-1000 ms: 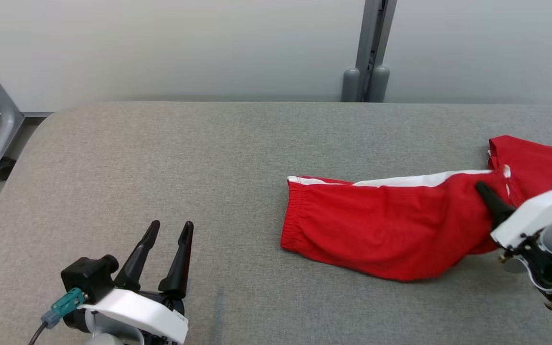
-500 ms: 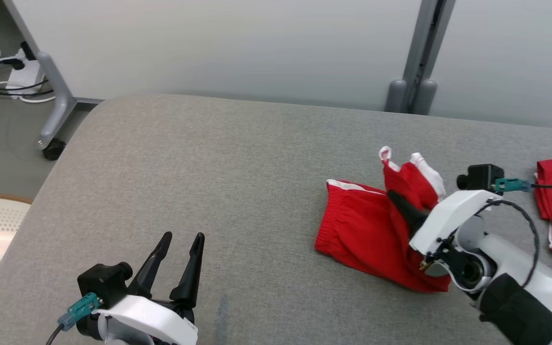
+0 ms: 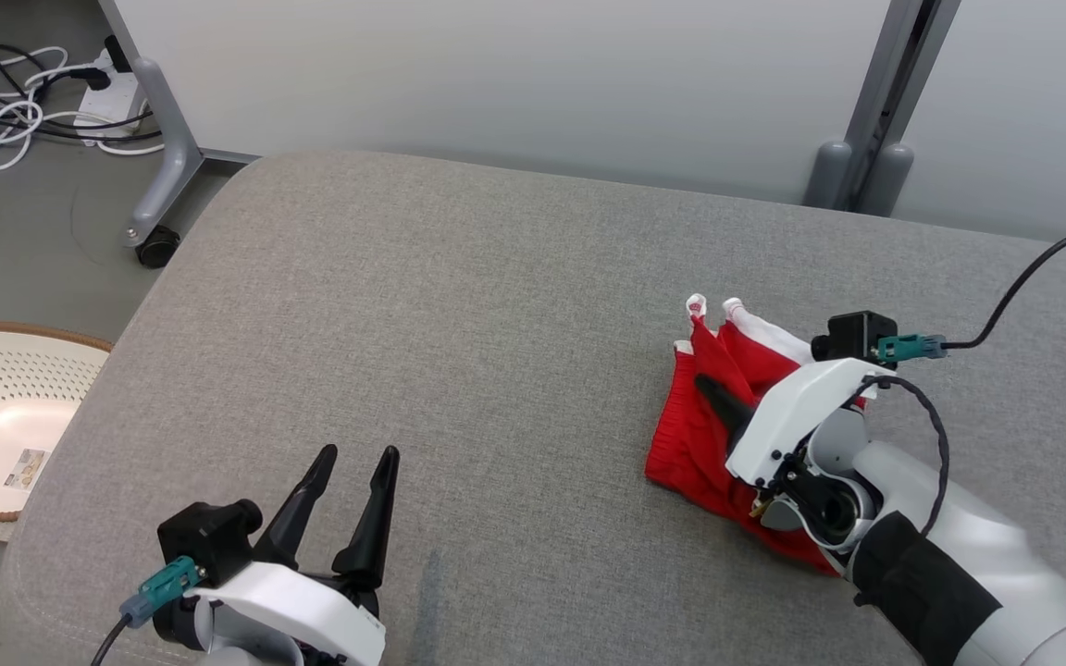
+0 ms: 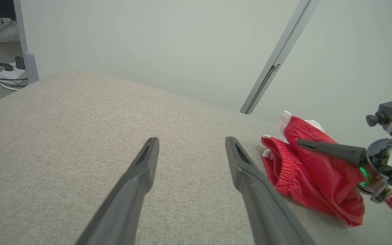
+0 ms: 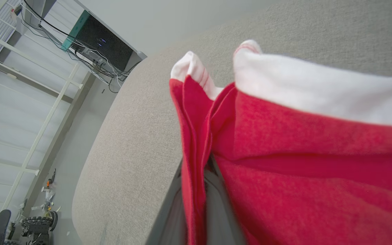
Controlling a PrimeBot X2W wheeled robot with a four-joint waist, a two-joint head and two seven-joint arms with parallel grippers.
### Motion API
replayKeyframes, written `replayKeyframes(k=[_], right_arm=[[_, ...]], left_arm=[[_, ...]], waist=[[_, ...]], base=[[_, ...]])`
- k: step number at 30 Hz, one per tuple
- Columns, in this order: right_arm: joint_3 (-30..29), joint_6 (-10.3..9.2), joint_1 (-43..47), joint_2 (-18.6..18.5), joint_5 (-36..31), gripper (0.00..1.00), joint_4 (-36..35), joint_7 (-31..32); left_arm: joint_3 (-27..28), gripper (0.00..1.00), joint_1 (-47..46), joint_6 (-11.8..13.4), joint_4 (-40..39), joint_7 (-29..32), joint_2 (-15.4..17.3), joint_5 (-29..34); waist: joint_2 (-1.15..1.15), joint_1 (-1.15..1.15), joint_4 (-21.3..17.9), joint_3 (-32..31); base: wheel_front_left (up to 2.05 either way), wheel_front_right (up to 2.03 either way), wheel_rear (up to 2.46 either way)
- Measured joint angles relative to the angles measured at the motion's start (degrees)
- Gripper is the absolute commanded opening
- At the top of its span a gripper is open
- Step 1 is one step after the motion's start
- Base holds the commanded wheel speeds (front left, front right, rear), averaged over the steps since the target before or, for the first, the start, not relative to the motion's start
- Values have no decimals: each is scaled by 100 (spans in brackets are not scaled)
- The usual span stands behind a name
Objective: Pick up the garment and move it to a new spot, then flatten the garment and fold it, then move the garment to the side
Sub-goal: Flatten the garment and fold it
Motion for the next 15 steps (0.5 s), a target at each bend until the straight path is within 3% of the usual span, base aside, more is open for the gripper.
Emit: replayKeyframes(k=[1, 8, 14, 15], right_arm=[[14, 0, -3, 43, -15, 100, 10, -1], [-73, 0, -5, -4, -62, 100, -636, -588], [-219, 0, 41, -757, -288, 100, -1519, -1192], [-268, 1, 134, -1061, -428, 100, -1780, -1310]], left_arm=[[2, 100, -12, 0, 16, 0, 1, -3], [76, 100, 13, 7, 38, -1, 23, -36], [245, 100, 148, 44, -60, -10, 45, -32], [293, 100, 226, 53, -108, -10, 40, -4]], waist=[[0, 0, -5, -1], [0, 0, -243, -82], [0, 0, -624, -212], [0, 0, -749, -255]], base=[[0, 0, 0], [0, 0, 0], [0, 0, 0], [0, 0, 0]])
